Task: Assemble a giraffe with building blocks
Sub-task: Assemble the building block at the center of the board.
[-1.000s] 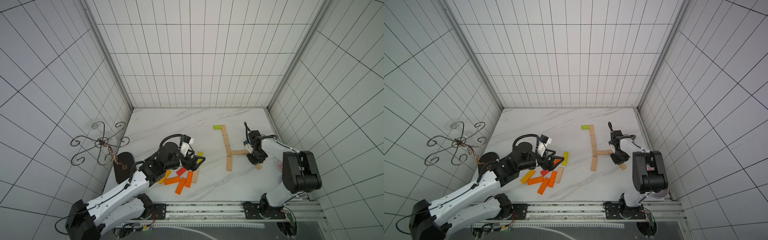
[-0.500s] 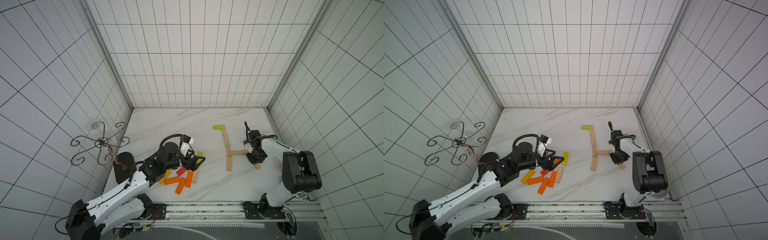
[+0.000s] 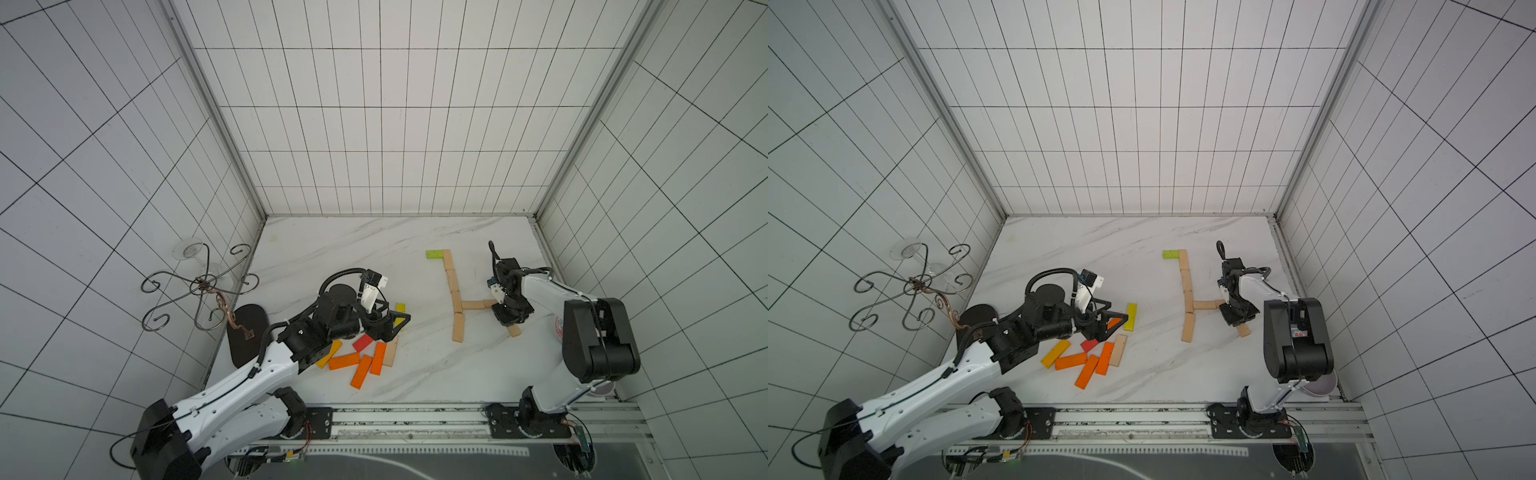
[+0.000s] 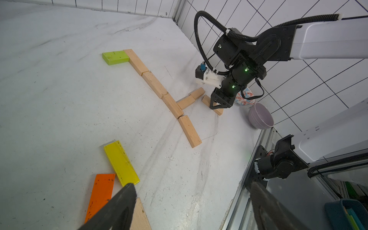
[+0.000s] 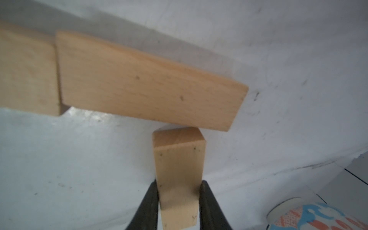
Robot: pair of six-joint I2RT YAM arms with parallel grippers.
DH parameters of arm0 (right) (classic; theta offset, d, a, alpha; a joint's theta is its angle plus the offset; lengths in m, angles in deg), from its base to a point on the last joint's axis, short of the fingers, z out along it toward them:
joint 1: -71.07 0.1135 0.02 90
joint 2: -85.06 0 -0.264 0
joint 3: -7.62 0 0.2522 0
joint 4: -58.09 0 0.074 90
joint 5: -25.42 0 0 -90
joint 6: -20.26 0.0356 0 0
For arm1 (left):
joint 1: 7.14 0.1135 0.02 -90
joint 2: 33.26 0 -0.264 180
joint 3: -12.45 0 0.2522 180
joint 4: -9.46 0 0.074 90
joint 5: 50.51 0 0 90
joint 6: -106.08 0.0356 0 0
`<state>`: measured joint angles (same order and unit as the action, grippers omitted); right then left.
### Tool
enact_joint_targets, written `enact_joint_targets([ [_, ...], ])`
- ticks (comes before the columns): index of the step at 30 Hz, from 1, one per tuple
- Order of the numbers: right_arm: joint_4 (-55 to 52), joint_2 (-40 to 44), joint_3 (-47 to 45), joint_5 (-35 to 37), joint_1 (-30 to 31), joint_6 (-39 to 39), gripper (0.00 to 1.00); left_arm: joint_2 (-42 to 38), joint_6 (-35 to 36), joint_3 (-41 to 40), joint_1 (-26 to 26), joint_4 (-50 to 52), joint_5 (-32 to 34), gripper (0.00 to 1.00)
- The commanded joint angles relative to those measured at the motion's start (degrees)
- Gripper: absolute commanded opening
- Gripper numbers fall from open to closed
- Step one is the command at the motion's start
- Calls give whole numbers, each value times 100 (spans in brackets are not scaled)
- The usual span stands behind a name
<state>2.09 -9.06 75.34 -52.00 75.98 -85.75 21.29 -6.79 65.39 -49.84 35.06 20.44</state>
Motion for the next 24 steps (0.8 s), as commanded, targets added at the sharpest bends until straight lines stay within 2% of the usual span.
enact_joint_targets([
  [1,326,-207,315,-142,37,53,20,-58,55,-41,-10,38,69,90],
  [24,393,-267,377,-12,42,133,22,-80,51,-41,-8,64,85,90],
])
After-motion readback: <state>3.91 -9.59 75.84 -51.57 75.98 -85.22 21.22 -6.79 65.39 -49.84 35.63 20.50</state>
